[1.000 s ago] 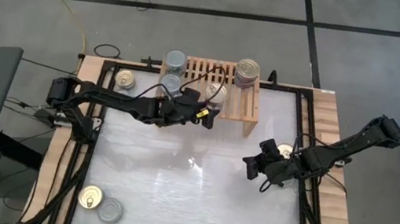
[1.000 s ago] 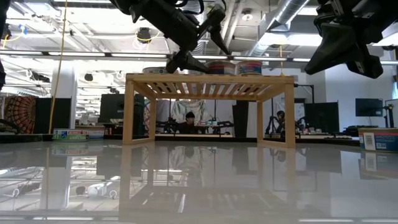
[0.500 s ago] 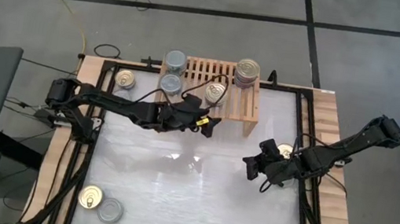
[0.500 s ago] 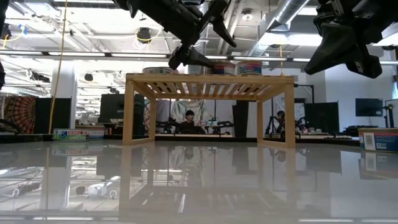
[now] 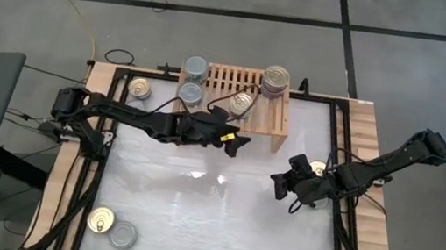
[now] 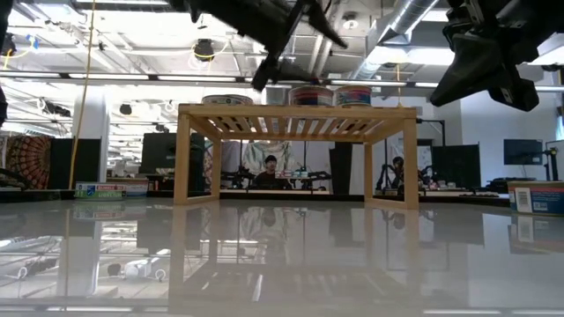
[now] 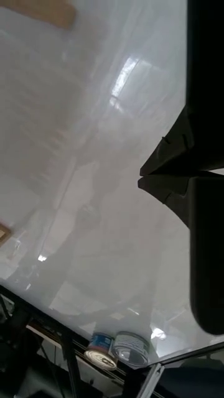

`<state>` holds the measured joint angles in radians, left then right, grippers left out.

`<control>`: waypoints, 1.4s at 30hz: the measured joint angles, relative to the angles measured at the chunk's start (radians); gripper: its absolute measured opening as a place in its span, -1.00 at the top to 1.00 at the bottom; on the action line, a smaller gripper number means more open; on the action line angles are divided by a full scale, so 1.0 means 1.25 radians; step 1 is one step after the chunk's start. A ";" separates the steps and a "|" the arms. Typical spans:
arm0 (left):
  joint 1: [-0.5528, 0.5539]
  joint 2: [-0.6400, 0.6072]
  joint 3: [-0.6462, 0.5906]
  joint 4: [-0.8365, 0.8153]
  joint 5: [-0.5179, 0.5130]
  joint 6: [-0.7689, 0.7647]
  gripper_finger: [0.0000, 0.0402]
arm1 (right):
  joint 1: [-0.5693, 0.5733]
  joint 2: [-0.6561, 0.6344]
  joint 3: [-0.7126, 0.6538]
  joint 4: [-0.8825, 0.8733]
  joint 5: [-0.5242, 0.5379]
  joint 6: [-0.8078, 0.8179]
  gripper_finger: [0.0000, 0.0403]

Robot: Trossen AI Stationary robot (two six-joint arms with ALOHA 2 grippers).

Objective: Stack canned seafood by type on shelf
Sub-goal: Put the blue tuna can on the shelf aligned with the other blue tuna can

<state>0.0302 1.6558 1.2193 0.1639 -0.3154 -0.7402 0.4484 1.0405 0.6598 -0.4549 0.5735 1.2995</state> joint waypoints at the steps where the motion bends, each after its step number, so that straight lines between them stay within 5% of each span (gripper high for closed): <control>1: -0.003 0.000 0.018 -0.018 0.005 0.017 -0.55 | 0.000 0.000 0.000 0.000 0.000 0.000 0.89; 14: 0.038 -0.003 0.381 -0.493 -0.032 0.202 -0.49 | -0.012 0.000 0.000 0.000 0.001 -0.001 0.89; 27: 0.109 -0.001 0.396 -0.507 0.039 0.229 -0.49 | -0.042 0.000 0.000 0.000 0.002 -0.018 0.89; 42: 0.104 0.111 0.396 -0.556 -0.051 0.427 -0.49 | -0.063 -0.001 0.000 0.091 0.006 -0.077 0.89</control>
<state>0.1599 1.7944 1.7145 -0.5311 -0.3791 -0.2065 0.3702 1.0397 0.6598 -0.3416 0.5812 1.2030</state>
